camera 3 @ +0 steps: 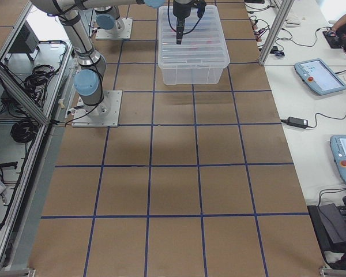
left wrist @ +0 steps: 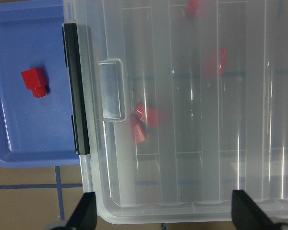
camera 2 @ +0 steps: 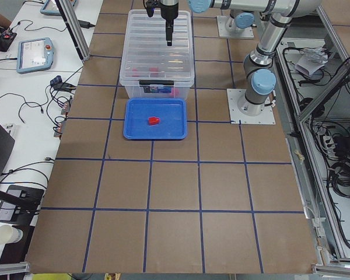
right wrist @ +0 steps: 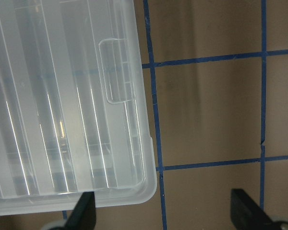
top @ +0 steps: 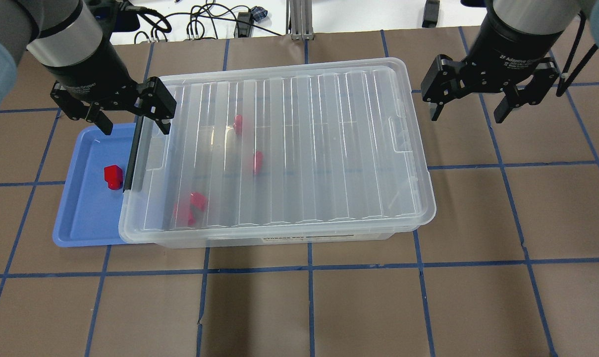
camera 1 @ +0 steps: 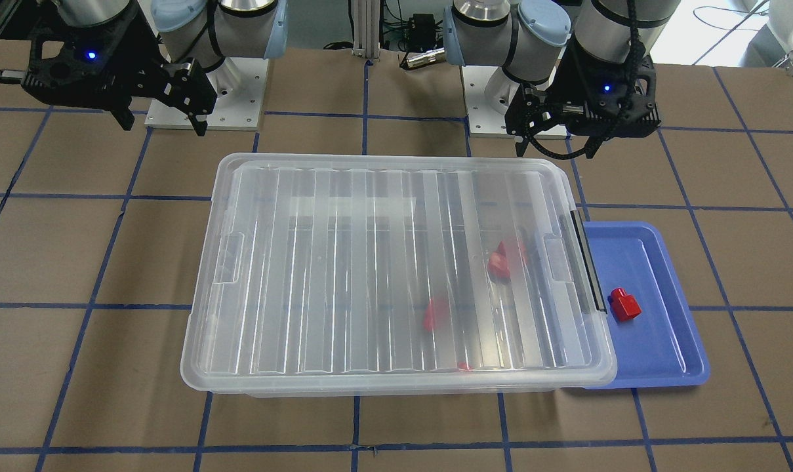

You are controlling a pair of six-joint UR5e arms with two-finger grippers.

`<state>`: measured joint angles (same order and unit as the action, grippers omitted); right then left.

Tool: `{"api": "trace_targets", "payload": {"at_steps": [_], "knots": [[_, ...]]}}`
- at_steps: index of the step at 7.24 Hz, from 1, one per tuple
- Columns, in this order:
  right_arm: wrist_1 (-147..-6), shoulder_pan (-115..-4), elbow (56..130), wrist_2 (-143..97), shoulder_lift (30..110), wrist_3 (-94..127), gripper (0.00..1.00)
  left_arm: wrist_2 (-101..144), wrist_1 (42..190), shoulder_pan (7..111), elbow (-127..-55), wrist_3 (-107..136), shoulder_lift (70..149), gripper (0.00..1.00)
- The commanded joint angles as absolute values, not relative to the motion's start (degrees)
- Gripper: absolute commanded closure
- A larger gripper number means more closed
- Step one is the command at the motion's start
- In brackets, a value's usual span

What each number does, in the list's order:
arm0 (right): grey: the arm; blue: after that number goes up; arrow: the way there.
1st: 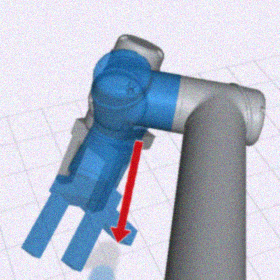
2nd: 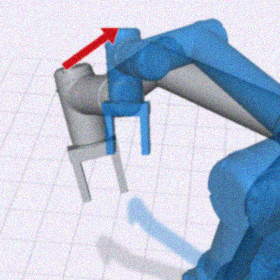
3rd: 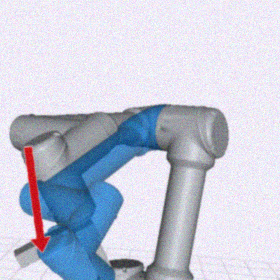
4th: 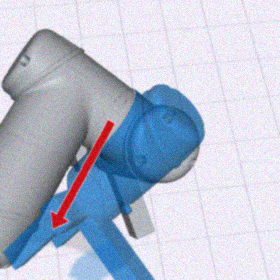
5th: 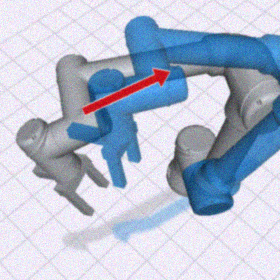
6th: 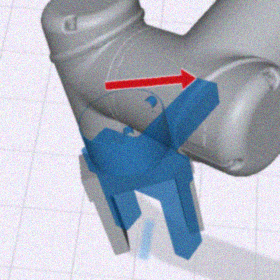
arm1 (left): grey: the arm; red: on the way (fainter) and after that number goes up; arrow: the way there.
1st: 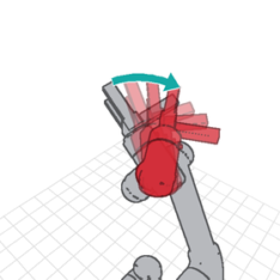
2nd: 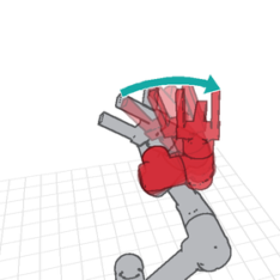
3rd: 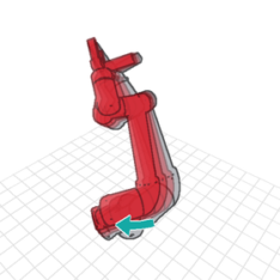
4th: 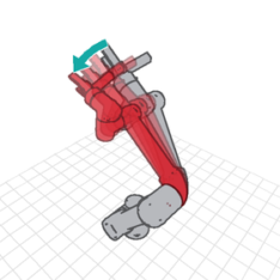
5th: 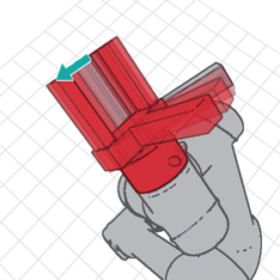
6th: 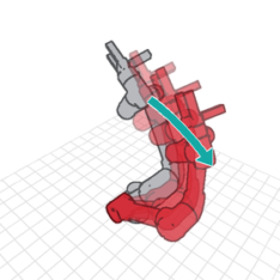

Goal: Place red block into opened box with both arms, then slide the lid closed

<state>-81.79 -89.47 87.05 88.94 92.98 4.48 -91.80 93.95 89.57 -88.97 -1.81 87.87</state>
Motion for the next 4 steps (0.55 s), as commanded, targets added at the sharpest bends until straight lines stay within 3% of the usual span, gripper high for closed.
{"api": "trace_targets", "payload": {"at_steps": [1, 4], "knots": [[-81.8, -89.5, 87.2, 88.9, 93.0, 4.5, 0.00, -92.1, 94.1, 89.6, -88.2, -1.5, 88.4, 0.00], [-81.7, -89.4, 87.3, 88.5, 92.4, 4.3, 0.00, -92.0, 94.1, 89.6, -88.2, -1.5, 88.5, 0.00]]}}
